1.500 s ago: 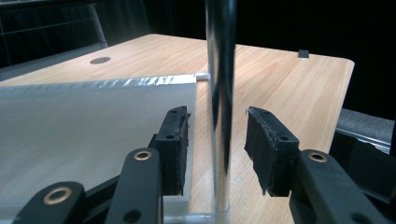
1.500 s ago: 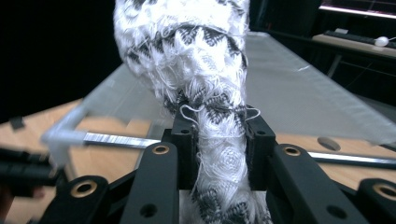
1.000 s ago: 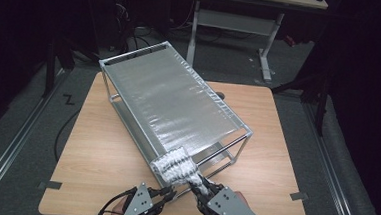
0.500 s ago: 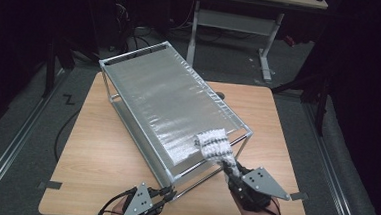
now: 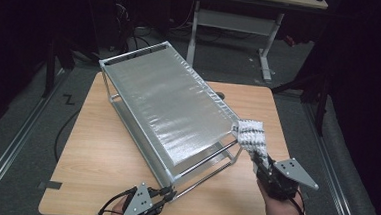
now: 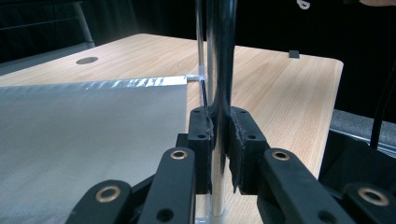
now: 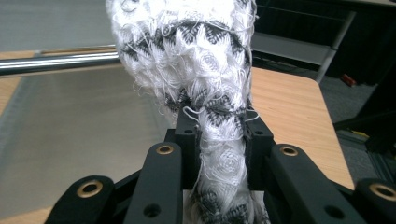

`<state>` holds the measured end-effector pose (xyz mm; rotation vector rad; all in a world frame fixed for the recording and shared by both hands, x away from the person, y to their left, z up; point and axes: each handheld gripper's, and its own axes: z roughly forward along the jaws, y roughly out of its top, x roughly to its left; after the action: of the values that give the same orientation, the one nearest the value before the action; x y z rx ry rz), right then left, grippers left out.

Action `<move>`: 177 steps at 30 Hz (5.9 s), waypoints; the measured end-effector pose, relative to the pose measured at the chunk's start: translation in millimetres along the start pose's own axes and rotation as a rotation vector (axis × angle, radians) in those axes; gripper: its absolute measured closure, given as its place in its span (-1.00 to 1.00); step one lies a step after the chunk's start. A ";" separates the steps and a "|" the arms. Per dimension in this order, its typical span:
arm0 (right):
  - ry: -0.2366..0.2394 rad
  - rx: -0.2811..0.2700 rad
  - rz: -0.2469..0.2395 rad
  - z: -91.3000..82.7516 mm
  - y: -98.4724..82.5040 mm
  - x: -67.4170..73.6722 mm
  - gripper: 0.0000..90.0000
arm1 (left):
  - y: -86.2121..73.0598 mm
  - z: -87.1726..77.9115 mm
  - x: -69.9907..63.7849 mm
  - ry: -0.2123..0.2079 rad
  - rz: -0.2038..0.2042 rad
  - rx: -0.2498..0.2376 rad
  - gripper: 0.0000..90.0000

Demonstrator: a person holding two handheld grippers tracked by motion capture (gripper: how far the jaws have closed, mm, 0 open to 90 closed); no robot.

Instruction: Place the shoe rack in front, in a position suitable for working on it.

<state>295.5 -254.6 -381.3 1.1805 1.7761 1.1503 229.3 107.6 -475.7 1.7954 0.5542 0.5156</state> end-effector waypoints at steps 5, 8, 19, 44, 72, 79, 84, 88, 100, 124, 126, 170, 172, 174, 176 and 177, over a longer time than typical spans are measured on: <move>0.035 0.008 -0.005 0.6 -0.2 4.3 0.63 | 0.1 0.0 0.1 -0.002 -0.004 0.000 0.78; 0.057 0.006 -0.039 -0.2 1.1 15.9 0.62 | -0.1 0.1 0.2 -0.002 -0.004 -0.001 0.78; 0.243 -0.018 -0.160 -13.7 5.5 76.1 0.62 | -0.3 0.0 0.7 -0.006 0.000 -0.002 0.78; 0.430 -0.033 -0.288 -35.1 2.6 138.2 0.61 | -0.2 0.0 0.7 -0.004 0.003 -0.001 0.78; 0.084 -0.008 0.017 -0.2 -2.7 7.7 0.61 | -0.2 0.4 0.1 -0.016 0.000 -0.002 0.78; 0.119 -0.011 -0.016 0.6 -3.2 14.9 0.58 | -0.3 0.4 0.2 -0.017 0.000 -0.003 0.78; 0.154 0.020 -0.051 8.6 -9.2 22.6 0.60 | -0.2 0.4 0.2 -0.017 0.001 -0.002 0.78; 0.178 0.082 -0.084 23.2 -20.9 28.8 0.64 | -0.2 0.4 0.3 -0.017 0.001 -0.002 0.78; 0.209 0.234 -0.160 54.8 -48.2 47.4 0.63 | -0.1 0.3 0.3 -0.018 0.003 -0.001 0.78; 0.097 0.014 -0.043 12.3 -14.1 13.6 0.61 | -0.4 0.7 0.8 -0.024 0.001 -0.004 0.78; 0.108 0.010 -0.054 11.6 -13.4 18.3 0.61 | -0.5 0.7 0.8 -0.024 0.001 -0.004 0.78; 0.508 -0.068 -0.274 -25.8 -8.0 152.4 0.62 | -1.0 1.3 1.1 -0.027 0.000 -0.008 0.78; 0.502 -0.071 -0.276 -25.4 -8.2 151.6 0.62 | -0.9 1.4 1.0 -0.026 0.000 -0.008 0.78; 0.505 -0.072 -0.271 -24.4 -8.4 149.7 0.62 | -0.8 1.4 0.9 -0.026 -0.001 -0.007 0.78; 0.494 -0.073 -0.268 -23.1 -8.8 146.8 0.63 | -0.8 1.2 0.9 -0.026 -0.002 -0.007 0.78; 0.488 -0.071 -0.264 -22.3 -8.8 144.8 0.63 | -0.9 1.2 0.9 -0.026 -0.002 -0.007 0.78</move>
<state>224.2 -126.8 -392.7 0.6266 2.1497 1.4059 230.7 107.4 -476.8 1.7927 0.5358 0.4920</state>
